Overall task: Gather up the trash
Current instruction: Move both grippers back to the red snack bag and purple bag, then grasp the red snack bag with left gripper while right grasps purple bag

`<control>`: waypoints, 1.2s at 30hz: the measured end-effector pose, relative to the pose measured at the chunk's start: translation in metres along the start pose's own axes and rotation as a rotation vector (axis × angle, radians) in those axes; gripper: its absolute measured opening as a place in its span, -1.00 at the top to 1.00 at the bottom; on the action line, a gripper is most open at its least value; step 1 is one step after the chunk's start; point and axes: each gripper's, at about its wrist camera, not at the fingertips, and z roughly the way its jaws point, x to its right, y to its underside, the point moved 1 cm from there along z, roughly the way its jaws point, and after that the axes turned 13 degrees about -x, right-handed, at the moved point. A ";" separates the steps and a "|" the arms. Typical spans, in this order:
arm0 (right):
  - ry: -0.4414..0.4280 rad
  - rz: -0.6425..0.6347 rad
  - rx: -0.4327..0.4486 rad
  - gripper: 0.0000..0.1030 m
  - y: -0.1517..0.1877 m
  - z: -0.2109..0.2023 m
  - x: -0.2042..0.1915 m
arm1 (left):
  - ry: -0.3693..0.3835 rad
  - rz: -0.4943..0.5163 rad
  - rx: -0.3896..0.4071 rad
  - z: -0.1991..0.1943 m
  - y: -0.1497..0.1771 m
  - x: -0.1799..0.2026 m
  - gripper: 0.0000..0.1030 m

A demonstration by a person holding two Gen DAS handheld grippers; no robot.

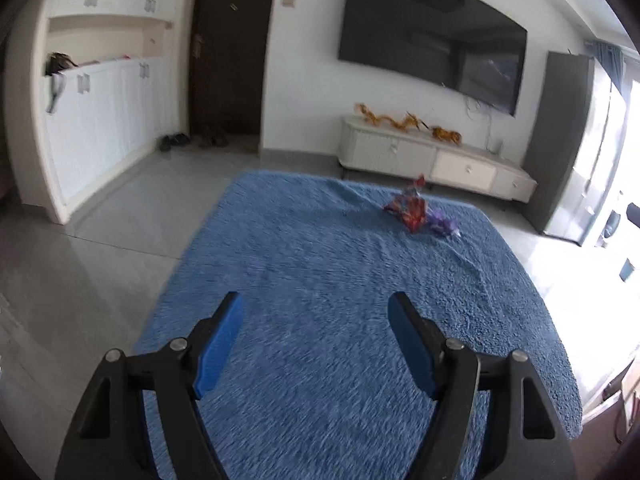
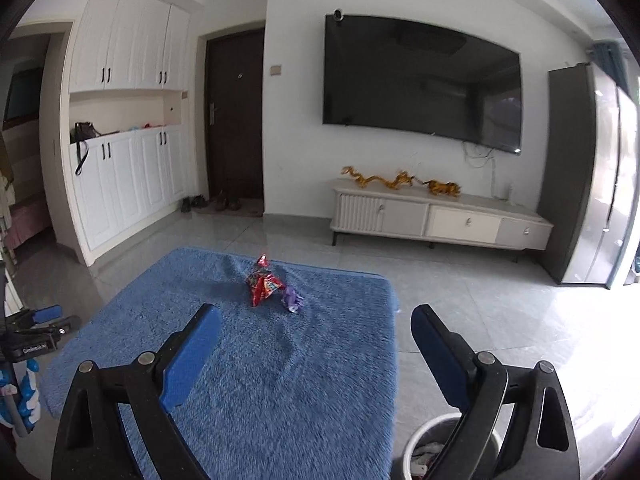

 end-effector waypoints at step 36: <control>-0.242 0.049 -0.379 0.30 -0.027 0.306 0.019 | 0.347 0.007 -0.325 0.291 -0.187 0.096 0.43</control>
